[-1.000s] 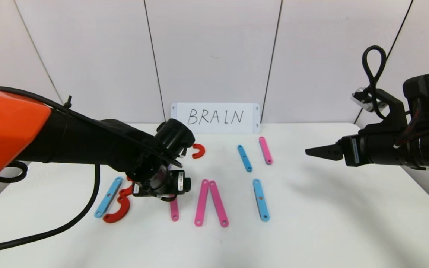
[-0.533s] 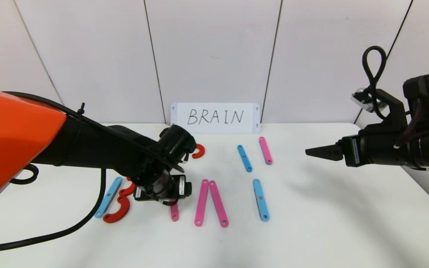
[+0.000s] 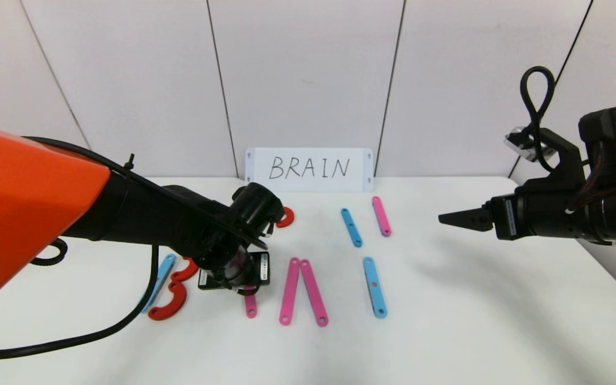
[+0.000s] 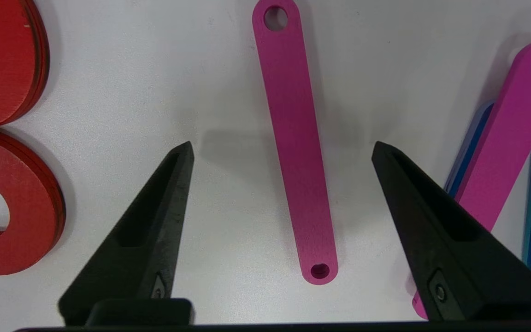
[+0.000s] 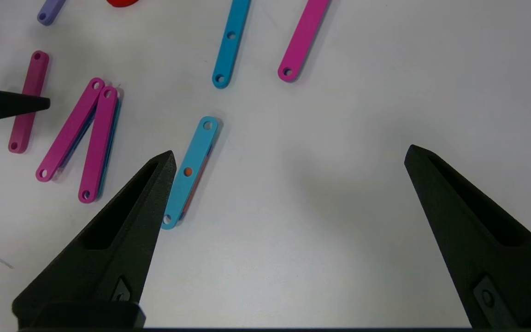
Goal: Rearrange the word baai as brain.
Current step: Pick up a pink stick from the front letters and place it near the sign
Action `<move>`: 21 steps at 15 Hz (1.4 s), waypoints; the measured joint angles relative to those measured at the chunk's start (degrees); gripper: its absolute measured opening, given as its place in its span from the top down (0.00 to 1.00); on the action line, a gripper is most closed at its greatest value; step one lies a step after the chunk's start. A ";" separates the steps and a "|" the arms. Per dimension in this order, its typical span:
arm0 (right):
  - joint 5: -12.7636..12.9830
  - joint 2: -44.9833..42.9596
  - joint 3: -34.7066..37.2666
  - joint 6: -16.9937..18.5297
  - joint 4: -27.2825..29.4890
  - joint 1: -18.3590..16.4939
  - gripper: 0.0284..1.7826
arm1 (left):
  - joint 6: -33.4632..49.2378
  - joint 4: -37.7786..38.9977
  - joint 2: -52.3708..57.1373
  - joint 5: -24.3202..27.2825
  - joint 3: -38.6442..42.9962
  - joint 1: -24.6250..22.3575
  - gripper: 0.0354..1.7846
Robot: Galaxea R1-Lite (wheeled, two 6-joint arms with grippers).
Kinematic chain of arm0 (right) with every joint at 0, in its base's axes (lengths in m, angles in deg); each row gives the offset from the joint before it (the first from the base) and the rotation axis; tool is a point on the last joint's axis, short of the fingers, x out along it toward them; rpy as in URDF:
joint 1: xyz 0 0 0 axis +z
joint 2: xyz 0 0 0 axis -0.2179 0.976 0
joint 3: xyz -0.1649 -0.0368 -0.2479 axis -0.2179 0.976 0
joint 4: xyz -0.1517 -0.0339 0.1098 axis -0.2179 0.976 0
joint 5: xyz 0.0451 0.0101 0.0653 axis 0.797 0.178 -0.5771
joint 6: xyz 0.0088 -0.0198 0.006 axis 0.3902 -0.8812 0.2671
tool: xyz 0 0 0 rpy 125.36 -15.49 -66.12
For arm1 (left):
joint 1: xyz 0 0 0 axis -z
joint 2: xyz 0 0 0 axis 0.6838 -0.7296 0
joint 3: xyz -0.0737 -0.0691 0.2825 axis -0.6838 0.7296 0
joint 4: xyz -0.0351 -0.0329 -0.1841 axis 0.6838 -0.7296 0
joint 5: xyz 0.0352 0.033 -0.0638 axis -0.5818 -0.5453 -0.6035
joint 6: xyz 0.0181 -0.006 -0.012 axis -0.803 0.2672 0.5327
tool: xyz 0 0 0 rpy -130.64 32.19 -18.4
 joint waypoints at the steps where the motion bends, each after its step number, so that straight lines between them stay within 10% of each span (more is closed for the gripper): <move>1: 0.02 -0.02 0.00 0.00 0.00 0.00 0.03 | 0.00 0.02 -0.06 0.02 0.09 0.05 0.38; 6: 0.02 -0.05 0.00 0.00 -0.01 0.00 0.03 | 0.01 0.15 -0.46 0.06 0.35 0.07 0.84; 21: 0.00 -0.49 0.00 0.11 0.10 -0.11 0.03 | -11.22 -0.50 2.69 0.20 -8.50 0.07 0.86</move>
